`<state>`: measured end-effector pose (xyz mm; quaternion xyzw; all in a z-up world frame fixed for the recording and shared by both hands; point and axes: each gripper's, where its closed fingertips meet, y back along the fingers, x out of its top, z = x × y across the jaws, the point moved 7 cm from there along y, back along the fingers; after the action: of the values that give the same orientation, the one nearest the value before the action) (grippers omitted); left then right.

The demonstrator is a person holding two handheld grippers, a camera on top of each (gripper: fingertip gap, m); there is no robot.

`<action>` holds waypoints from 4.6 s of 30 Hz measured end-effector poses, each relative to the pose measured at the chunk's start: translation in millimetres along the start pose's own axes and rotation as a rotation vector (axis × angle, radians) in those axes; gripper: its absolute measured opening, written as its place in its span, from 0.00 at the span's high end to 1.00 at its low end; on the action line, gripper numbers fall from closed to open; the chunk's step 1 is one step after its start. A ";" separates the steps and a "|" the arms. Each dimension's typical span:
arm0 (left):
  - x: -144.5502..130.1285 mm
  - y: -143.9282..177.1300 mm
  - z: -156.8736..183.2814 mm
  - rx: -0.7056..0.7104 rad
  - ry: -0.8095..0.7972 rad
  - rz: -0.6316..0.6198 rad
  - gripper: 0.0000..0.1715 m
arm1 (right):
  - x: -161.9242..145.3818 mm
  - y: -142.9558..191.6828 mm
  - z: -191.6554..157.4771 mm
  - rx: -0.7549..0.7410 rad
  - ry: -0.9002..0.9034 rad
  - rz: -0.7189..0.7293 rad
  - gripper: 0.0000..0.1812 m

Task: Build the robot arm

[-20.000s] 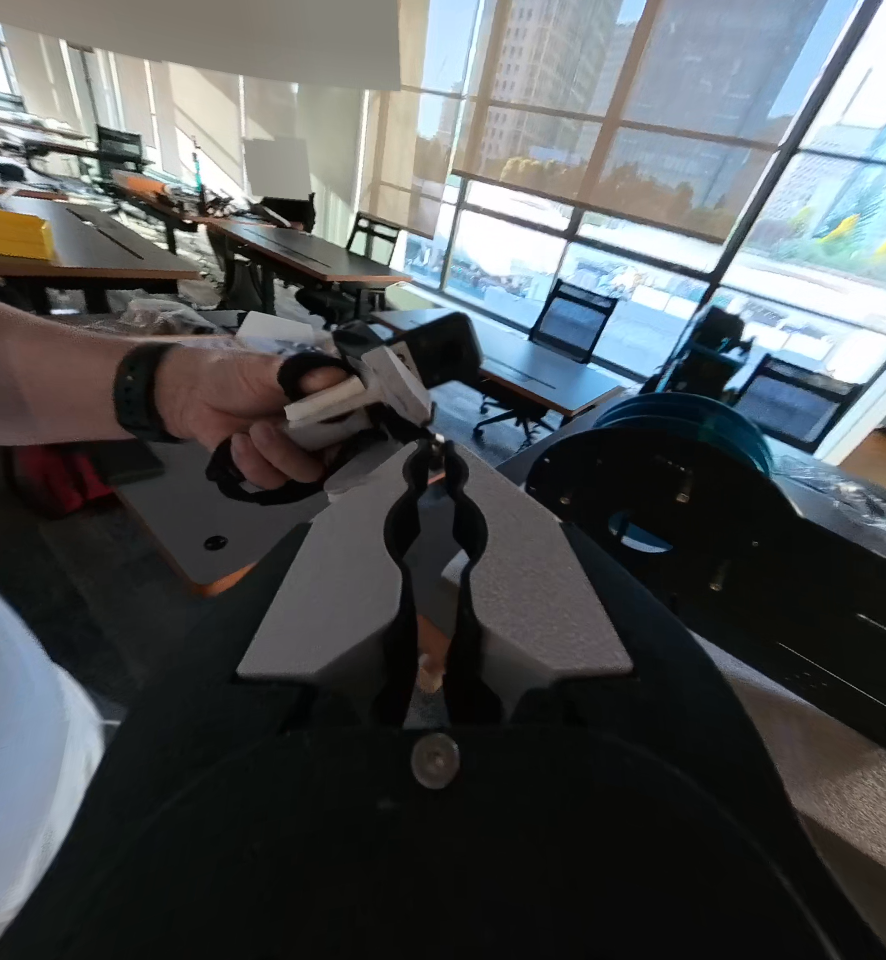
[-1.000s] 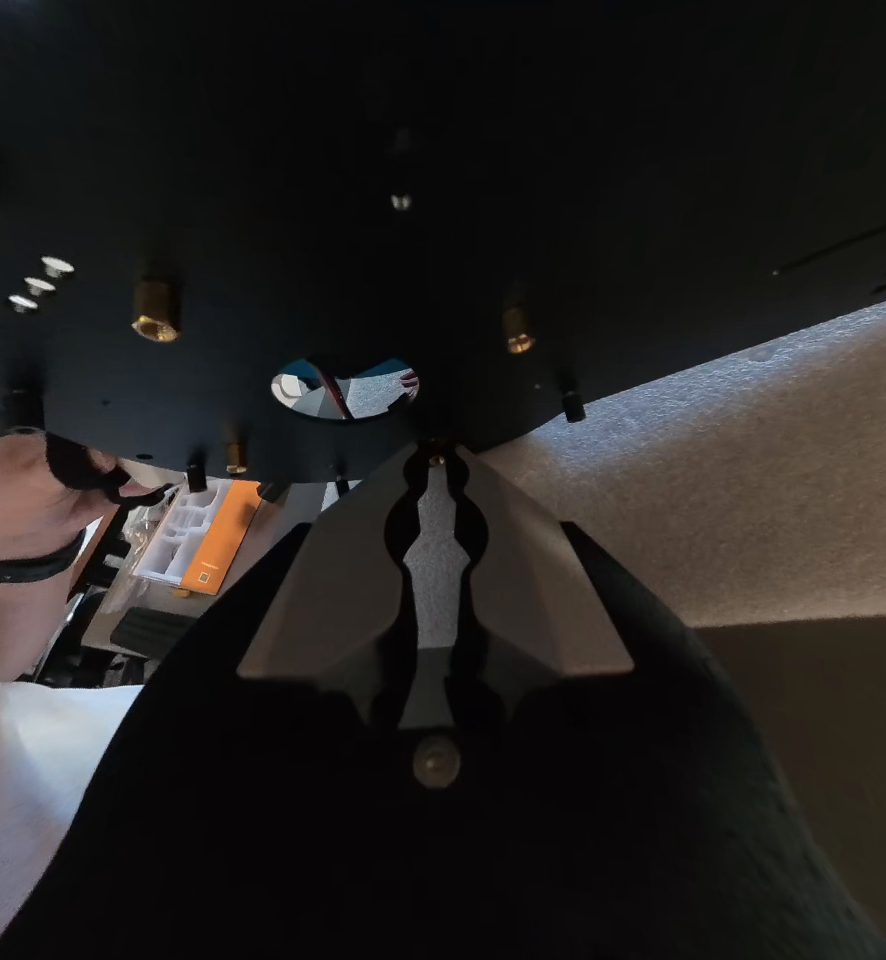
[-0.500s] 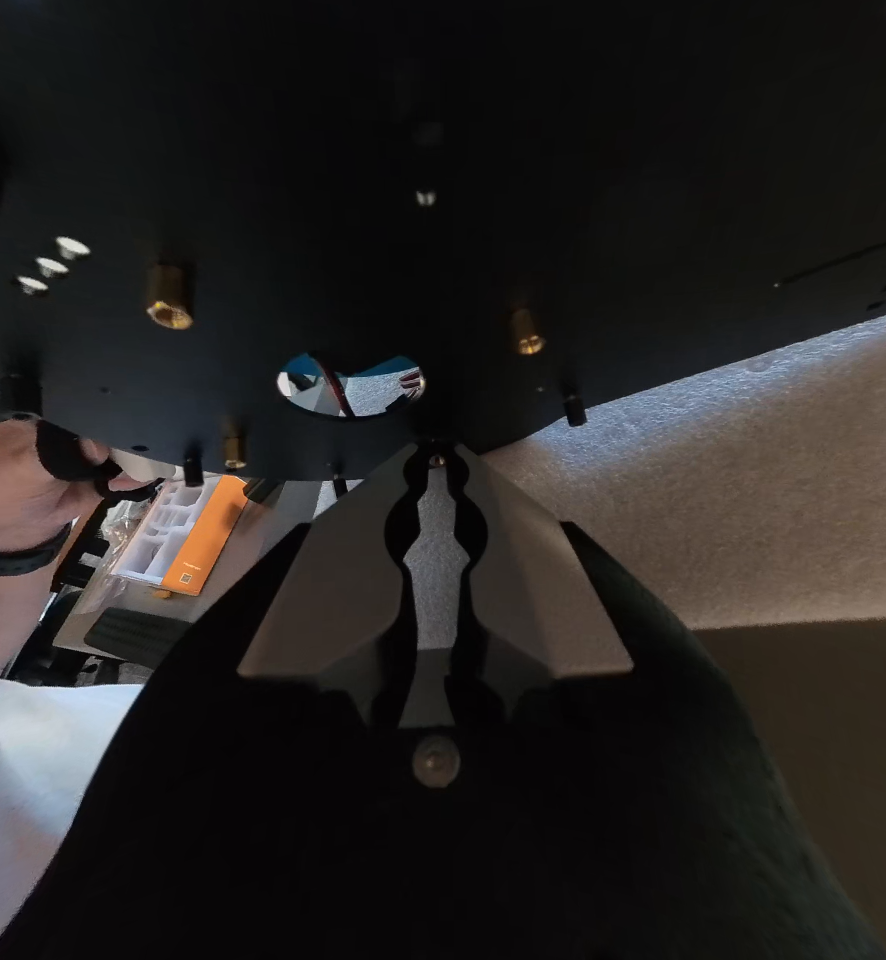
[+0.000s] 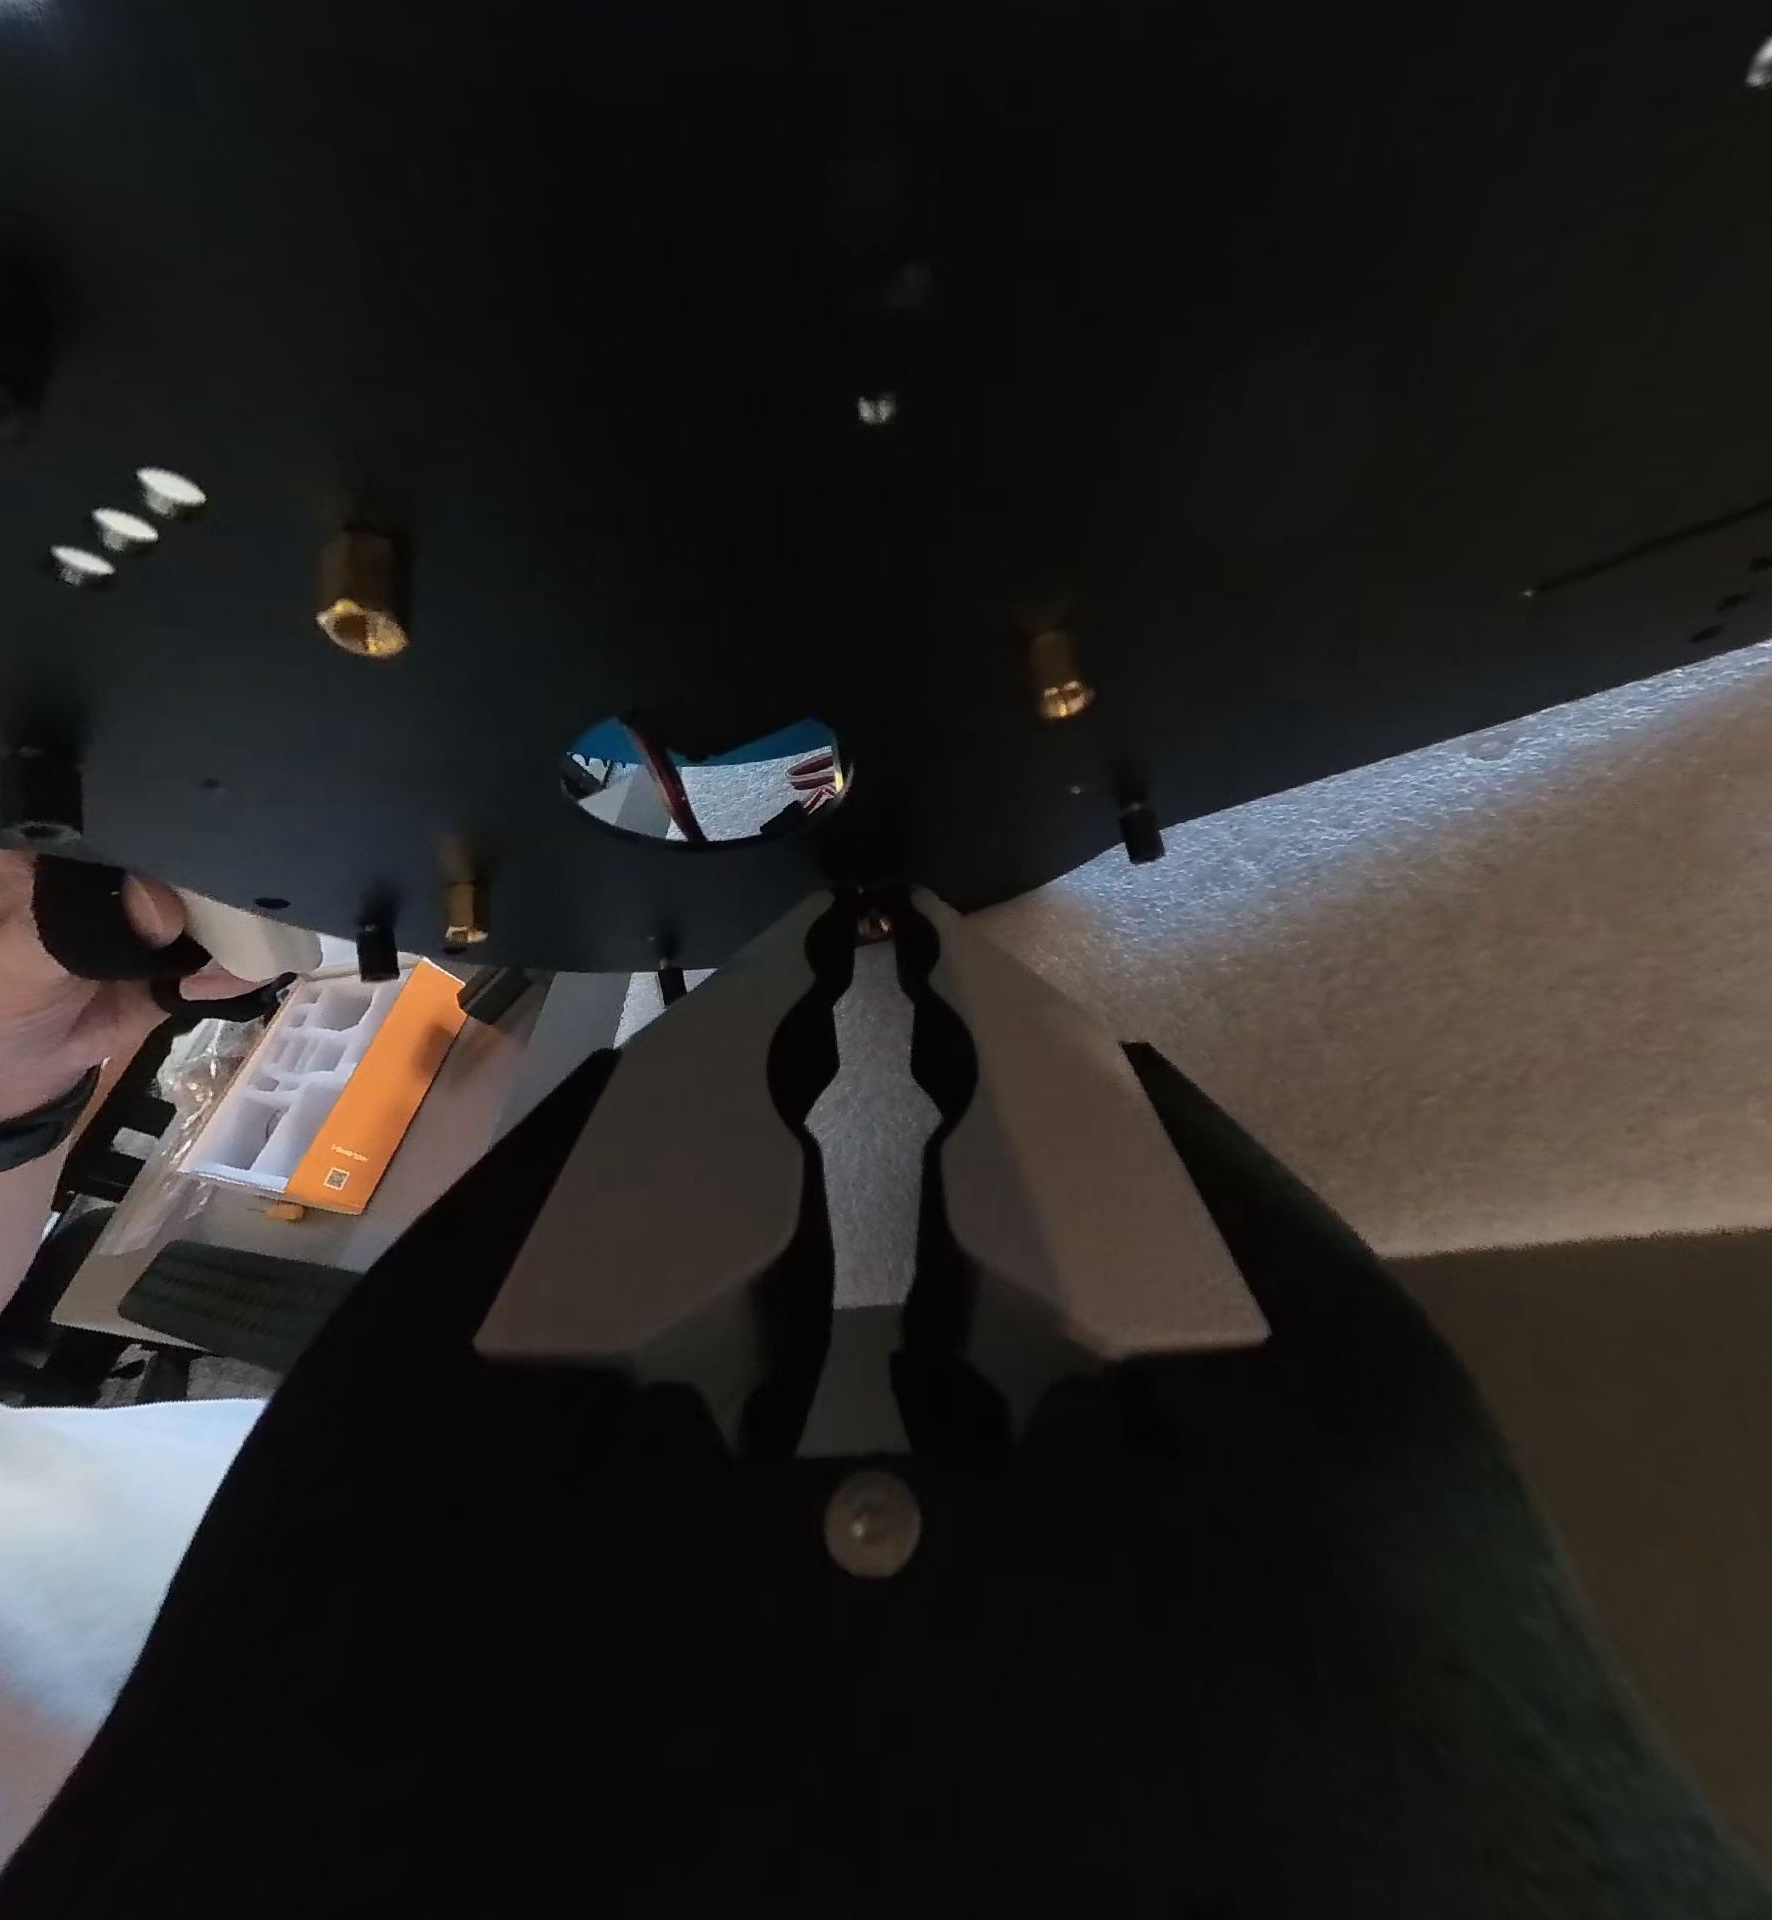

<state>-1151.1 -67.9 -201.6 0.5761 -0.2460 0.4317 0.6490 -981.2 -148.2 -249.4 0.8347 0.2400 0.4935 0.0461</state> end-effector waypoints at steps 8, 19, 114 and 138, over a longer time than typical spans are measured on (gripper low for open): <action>-0.4 -0.2 0.5 -0.004 -0.001 -0.002 0.77 | 0.1 0.8 0.3 -0.006 0.003 0.015 0.97; -0.8 0.3 0.9 -0.008 0.001 0.000 0.78 | 0.2 1.2 0.1 -0.009 -0.001 0.022 0.97; -55.8 46.8 107.6 0.009 0.053 0.076 0.82 | 0.8 23.4 -6.6 0.034 0.329 -0.132 0.97; -12.6 21.4 32.6 -0.258 -0.095 -0.036 0.82 | -8.3 2.1 -13.7 -0.232 0.343 0.022 0.97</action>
<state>-1169.7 -103.5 -193.4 0.5120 -0.3198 0.3569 0.7129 -995.4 -156.0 -248.4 0.7302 0.1770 0.6531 0.0950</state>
